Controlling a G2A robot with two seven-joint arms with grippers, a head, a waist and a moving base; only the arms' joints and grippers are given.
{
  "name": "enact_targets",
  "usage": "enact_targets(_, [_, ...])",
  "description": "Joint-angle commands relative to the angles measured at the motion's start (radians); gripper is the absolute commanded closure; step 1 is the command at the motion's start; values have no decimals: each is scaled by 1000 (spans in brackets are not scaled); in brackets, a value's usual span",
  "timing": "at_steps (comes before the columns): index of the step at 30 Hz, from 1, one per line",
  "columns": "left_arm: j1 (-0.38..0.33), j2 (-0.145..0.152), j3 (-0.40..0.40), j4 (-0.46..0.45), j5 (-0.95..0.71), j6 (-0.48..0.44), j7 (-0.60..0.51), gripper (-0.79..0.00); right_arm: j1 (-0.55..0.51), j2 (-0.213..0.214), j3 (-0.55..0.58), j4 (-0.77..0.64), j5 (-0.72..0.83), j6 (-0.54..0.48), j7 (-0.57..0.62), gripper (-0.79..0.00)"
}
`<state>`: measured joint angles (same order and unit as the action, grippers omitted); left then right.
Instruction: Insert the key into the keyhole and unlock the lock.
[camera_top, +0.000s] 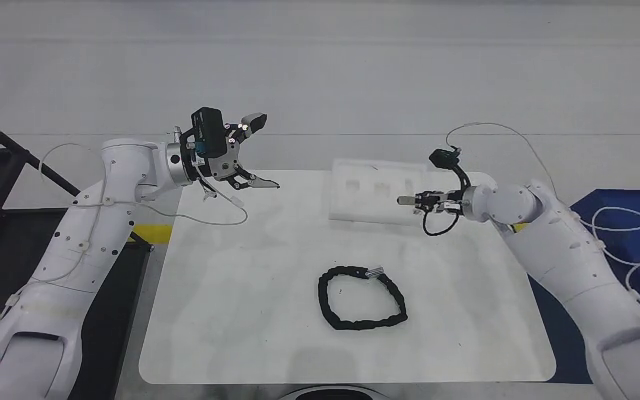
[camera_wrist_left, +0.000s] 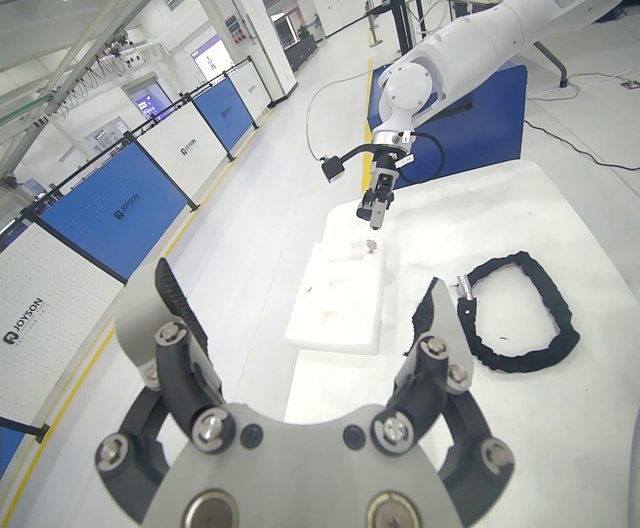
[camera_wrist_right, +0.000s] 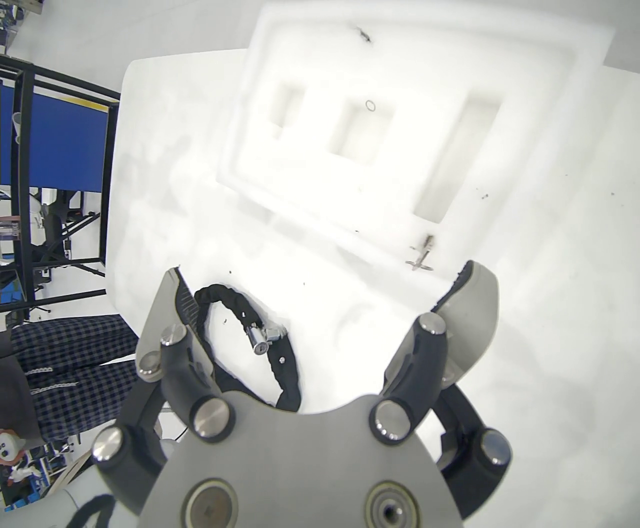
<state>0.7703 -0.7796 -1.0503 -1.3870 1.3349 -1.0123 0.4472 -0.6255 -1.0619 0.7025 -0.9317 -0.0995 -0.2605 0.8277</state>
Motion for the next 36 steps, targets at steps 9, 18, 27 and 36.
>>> enact_targets(9, [0,0,0,0,0,0,0,-785,75,-97,-84,215,17,2,-33,-785])
enact_targets(18, [0,0,0,0,0,0,0,-785,100,-129,-99,295,20,5,-47,-785])
enact_targets(27, [0,0,0,0,0,0,0,-785,100,-129,-99,295,20,5,-47,-785])
enact_targets(36, [0,0,0,0,0,0,0,-785,94,-127,-98,263,-13,32,-15,-785])
